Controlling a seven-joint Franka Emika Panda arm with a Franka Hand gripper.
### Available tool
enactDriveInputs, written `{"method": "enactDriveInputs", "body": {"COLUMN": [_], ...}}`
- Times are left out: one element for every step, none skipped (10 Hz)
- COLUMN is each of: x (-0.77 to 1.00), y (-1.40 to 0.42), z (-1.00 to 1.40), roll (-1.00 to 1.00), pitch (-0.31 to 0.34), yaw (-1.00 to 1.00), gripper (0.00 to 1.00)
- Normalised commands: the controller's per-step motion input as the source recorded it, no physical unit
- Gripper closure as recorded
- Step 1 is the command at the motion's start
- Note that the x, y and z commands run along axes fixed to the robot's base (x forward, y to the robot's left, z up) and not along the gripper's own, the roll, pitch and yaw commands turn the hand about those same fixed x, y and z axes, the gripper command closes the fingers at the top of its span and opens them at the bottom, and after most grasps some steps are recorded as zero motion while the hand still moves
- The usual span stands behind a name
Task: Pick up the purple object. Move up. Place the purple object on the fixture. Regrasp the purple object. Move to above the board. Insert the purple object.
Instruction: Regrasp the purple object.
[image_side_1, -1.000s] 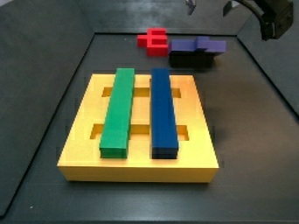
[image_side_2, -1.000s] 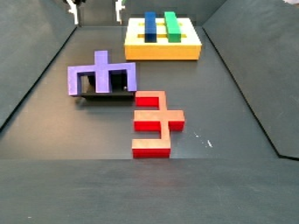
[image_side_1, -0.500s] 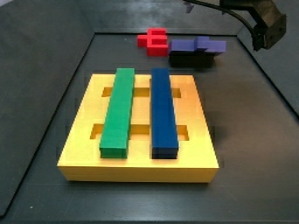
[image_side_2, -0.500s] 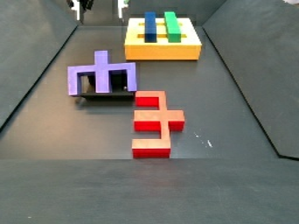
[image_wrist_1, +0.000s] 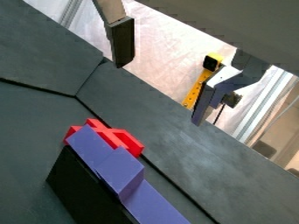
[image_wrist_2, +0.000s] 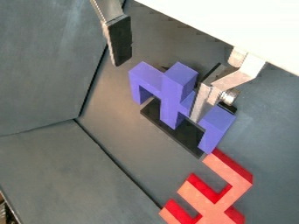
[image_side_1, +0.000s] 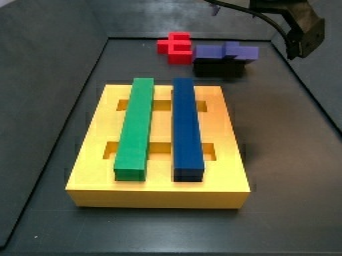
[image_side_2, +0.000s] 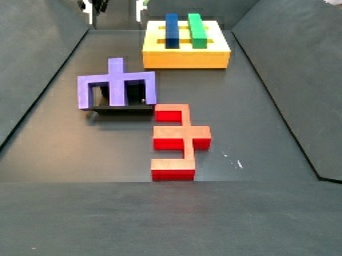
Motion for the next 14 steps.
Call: {"method": "enactDriveInputs", "body": {"x": [0.0,0.0,0.0,0.0,0.08,0.13,0.13,0.06,0.07,0.2,0.22,0.25,0.28,0.28], "y": [0.01,0.02,0.0,0.0,0.0,0.0,0.03,0.05,0.04,0.01,0.0,0.01,0.04,0.04], "z": [-0.23,-0.3,-0.38,-0.37,-0.32,-0.41,-0.41,-0.45,-0.42,-0.33,-0.25,-0.17,-0.19,-0.17], "roll": [0.09,0.0,-0.13,-0.4,-0.45,-0.44,-0.28,-0.15,-0.05,0.0,0.06,0.23,0.26,0.35], "pitch": [0.0,0.0,-0.1,-0.111,-0.103,-0.151,-0.197,-0.28,-0.351,-0.286,-0.194,-0.054,-0.006,0.0], "yaw": [0.0,0.0,0.0,0.06,0.03,0.03,0.03,0.07,0.08,0.07,0.09,0.1,0.09,0.04], "gripper": [0.0,0.0,0.0,0.0,0.0,0.0,0.0,0.0,0.0,0.0,0.0,0.0,0.0,0.0]}}
